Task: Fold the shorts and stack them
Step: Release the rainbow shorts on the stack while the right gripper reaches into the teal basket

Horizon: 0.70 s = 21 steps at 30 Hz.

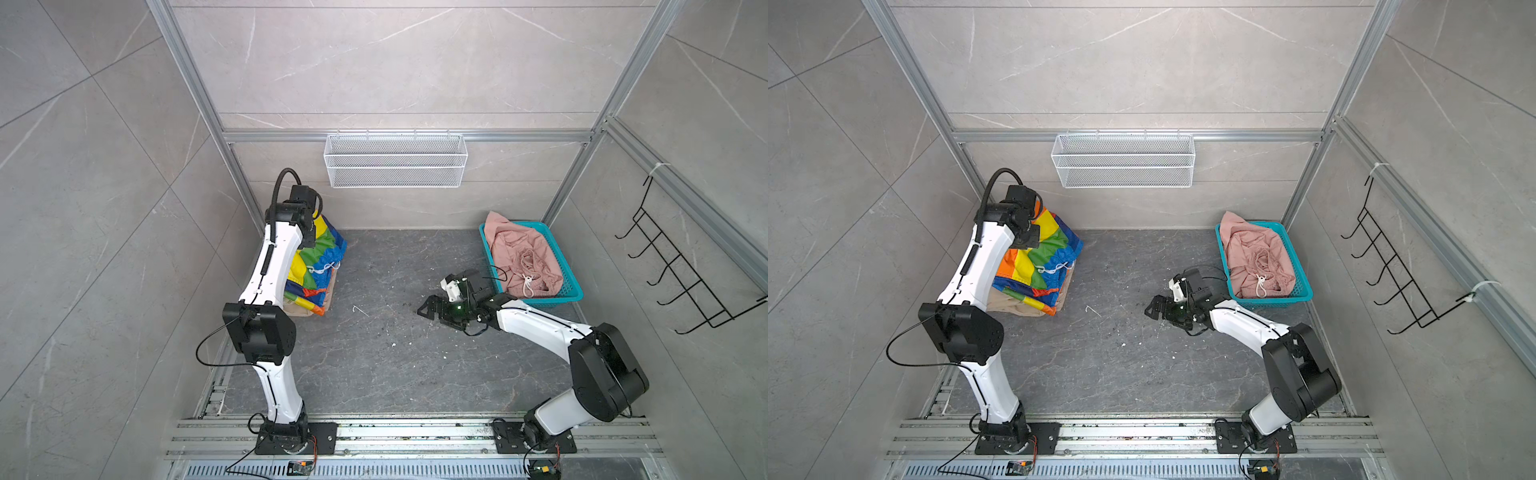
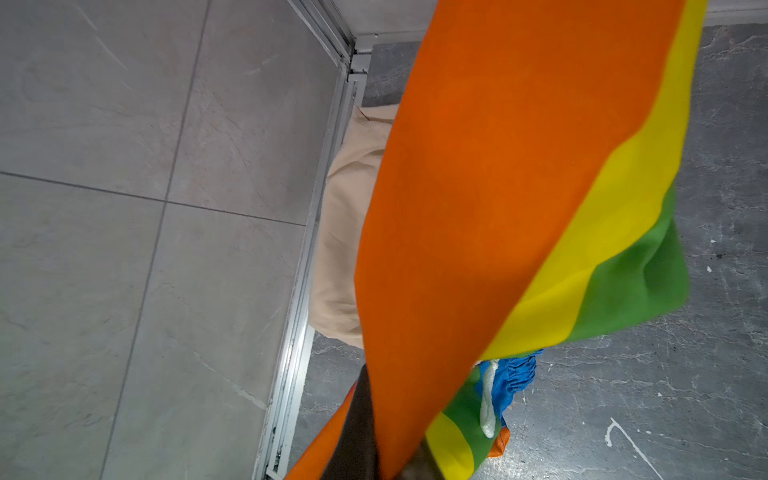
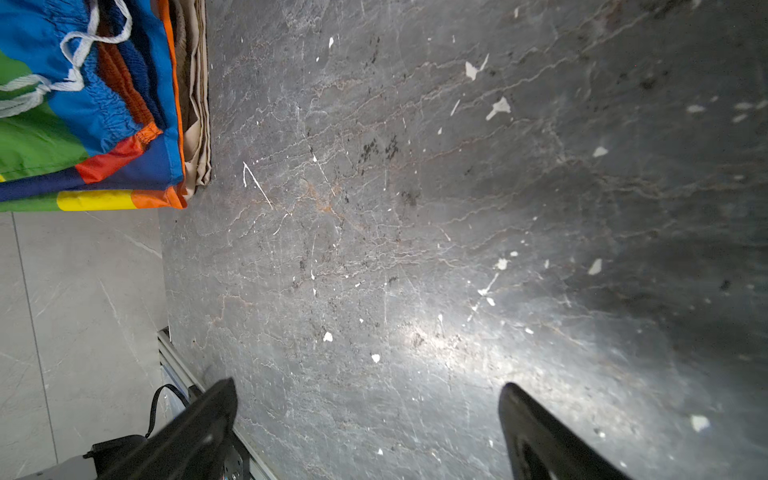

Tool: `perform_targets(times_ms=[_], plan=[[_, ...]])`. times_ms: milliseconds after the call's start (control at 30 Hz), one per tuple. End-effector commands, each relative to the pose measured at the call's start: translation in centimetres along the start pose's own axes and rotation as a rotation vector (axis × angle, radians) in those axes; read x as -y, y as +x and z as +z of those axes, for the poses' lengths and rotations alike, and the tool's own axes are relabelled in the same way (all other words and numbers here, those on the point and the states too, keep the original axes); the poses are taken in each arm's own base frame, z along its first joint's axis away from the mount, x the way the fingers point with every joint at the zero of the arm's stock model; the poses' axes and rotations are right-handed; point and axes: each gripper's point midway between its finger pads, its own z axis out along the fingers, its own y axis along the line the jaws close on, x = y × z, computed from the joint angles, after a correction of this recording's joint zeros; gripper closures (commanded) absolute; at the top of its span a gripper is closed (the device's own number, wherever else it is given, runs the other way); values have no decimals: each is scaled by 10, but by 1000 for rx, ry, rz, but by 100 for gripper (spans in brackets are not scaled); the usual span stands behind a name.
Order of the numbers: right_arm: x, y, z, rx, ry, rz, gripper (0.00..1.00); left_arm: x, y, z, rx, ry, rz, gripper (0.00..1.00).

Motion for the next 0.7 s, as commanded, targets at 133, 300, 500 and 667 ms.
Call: perform_targets(times_ms=[133,300,500,667], plan=[[-16,-6,5,6,-28,-7,1,-29,5,45,-33,96,-169,100],[-16,0,11,-12,-18,-6,1,-44,8,84,-76,127,-234,100],[-19,6,16,-28,-12,-9,0,-51,26,144,-198,87,-251,88],[-23,7,10,-30,-2,-24,0,-54,23,148,-211,99,-290,75]])
